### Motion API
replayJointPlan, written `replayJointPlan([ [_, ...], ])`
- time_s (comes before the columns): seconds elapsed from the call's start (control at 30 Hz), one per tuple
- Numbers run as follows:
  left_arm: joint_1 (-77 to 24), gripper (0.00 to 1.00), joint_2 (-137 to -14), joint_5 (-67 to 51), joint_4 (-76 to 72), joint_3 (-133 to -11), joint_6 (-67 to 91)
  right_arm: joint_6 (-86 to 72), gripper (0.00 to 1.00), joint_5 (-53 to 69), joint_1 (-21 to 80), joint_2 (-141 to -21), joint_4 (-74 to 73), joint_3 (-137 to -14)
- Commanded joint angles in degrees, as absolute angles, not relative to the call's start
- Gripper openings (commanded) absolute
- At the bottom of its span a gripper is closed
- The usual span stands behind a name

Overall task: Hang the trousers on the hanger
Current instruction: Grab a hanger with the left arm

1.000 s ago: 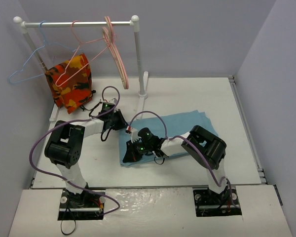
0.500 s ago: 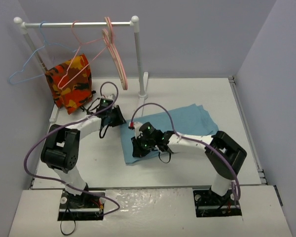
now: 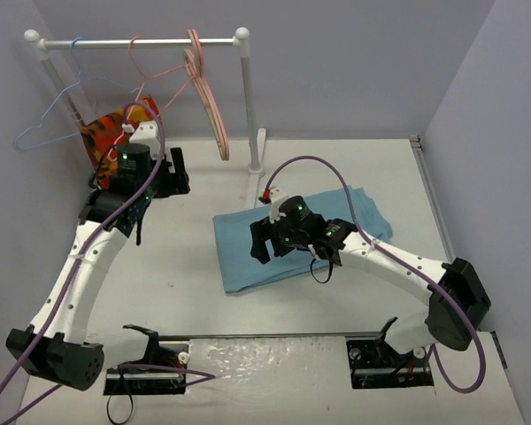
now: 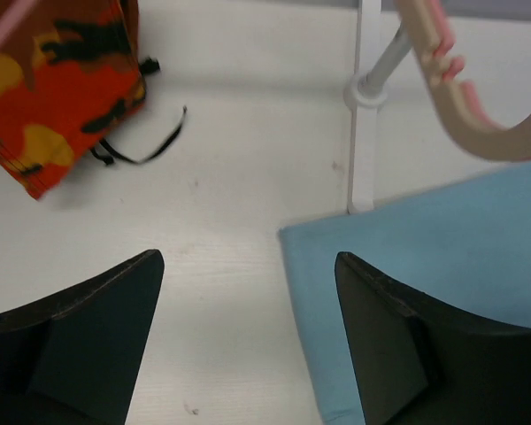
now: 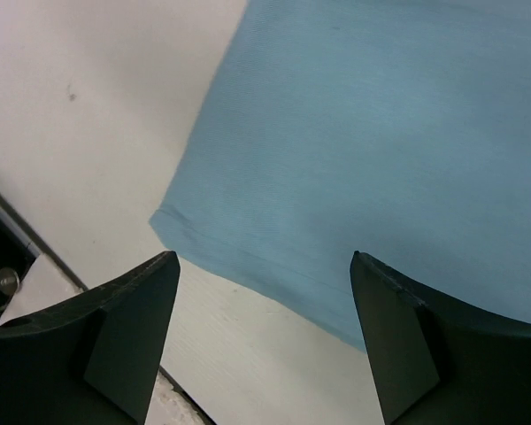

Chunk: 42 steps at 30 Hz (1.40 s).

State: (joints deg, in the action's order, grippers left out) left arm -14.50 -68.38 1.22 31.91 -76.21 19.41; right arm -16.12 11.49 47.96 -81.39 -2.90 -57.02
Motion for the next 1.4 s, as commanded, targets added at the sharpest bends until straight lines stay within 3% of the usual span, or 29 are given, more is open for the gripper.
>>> replayJointPlan([
  [0.0,-12.5,0.79,-68.79,5.01,40.09,-93.36,7.9,-15.74,0.81,8.94,43.24,-76.32,-5.02,-56.35],
  [0.23,-4.47,0.82,-77.37,-2.08,36.83,-107.22,0.43,-14.61,0.84,8.75,41.92,-73.61,-6.33,-55.42],
  [0.33,3.06,0.82,-83.35,-13.52,33.34,-110.8,1.92,-14.94,0.84,9.75,41.92,-72.87,-6.4,-54.56],
  [0.77,11.76,0.76,-99.51,-29.1,24.74,-116.91,4.42,-16.82,0.84,10.23,41.76,-70.12,-6.35,-51.42],
  [1.13,11.67,0.56,-93.23,-32.11,13.97,-105.0,7.74,-17.84,0.84,9.85,41.75,-71.56,-6.24,-51.69],
  [1.37,10.79,0.48,-91.78,-32.64,13.2,-101.91,8.17,-18.25,0.84,10.6,41.77,-72.25,-5.84,-51.91],
])
